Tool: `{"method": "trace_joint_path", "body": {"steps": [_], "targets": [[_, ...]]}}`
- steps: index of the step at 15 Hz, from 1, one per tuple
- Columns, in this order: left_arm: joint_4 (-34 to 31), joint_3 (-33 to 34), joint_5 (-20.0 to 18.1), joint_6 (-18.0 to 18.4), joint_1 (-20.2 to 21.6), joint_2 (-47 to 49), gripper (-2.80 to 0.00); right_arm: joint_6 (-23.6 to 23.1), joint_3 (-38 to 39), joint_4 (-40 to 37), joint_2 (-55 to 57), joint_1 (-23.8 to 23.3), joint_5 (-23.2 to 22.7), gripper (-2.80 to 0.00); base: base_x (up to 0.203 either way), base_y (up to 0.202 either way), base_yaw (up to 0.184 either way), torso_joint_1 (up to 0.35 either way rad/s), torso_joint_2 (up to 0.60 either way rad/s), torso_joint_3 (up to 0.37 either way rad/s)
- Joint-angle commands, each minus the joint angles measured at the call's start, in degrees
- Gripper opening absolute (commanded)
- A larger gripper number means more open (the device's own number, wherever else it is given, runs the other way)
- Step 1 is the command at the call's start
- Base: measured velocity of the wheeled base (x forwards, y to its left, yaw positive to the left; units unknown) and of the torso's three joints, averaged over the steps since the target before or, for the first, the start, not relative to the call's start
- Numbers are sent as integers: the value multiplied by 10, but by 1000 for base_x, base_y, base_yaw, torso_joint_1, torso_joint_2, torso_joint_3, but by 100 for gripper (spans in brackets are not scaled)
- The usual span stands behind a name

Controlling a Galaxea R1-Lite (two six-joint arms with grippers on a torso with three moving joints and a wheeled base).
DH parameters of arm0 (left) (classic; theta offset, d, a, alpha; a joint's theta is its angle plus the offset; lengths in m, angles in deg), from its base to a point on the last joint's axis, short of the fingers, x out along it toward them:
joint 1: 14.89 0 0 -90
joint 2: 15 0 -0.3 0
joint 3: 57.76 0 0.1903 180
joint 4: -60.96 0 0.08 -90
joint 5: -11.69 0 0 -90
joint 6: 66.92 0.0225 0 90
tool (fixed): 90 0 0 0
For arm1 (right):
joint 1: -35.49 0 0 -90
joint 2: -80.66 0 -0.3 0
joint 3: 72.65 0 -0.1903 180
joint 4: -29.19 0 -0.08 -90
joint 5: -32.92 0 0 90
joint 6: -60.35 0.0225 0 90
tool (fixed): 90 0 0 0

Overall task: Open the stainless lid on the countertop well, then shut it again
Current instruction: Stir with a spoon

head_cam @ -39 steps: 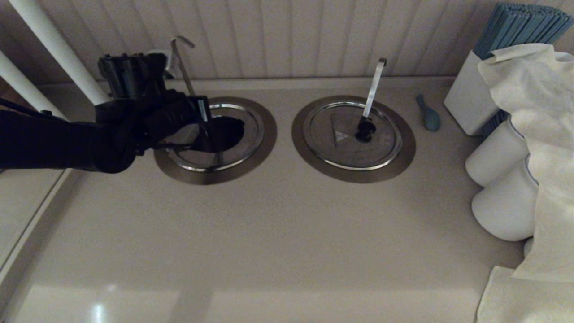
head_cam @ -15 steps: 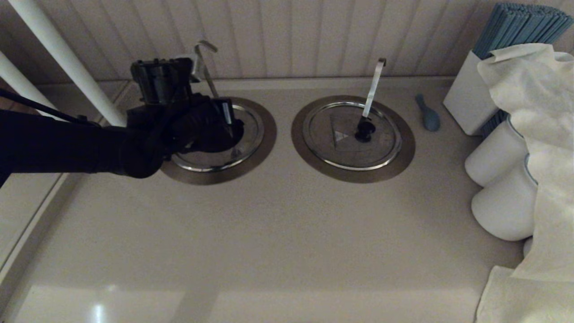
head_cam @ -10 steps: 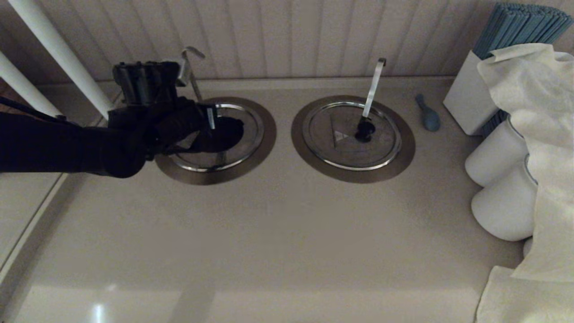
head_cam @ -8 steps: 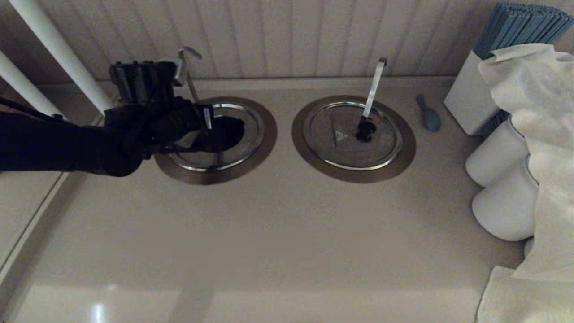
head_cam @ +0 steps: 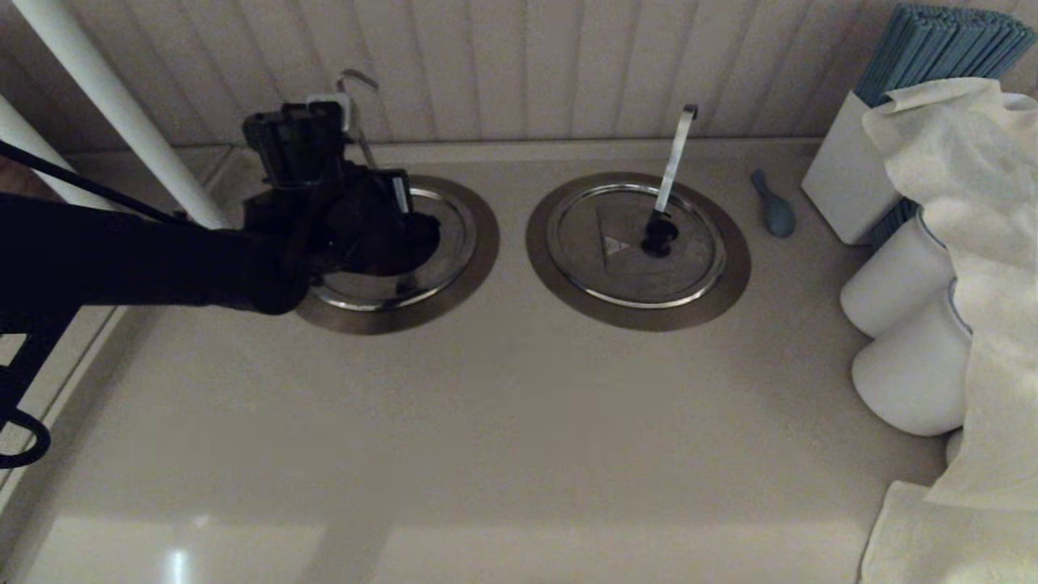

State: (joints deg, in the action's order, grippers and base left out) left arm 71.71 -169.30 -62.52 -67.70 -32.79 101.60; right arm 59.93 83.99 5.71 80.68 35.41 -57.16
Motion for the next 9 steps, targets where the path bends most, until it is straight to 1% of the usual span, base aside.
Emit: {"method": "trace_joint_path", "body": {"steps": [1,3,4,5,6,7,9], "targets": [[-8,0,0,-14,-14,-1,-280,0,0,0,0,0,0,-280,0,0,0,0,0,0],[-47,10,-1,-15,-14,-19,-280,0,0,0,1,0,0,-280,0,0,0,0,0,0],[-71,17,-8,-16,-13,-32,-280,0,0,0,1,0,0,-280,0,0,0,0,0,0],[-88,26,-21,-16,-12,-41,-280,0,0,0,0,0,0,-280,0,0,0,0,0,0],[-105,43,-45,-16,-11,-58,-280,0,0,0,0,0,0,-280,0,0,0,0,0,0],[-121,53,-79,-16,-10,-69,-280,0,0,0,1,0,0,-280,0,0,0,0,0,0],[-123,54,-83,-16,-2,-70,-280,0,0,0,1,0,0,-280,0,0,0,0,0,0]]}}
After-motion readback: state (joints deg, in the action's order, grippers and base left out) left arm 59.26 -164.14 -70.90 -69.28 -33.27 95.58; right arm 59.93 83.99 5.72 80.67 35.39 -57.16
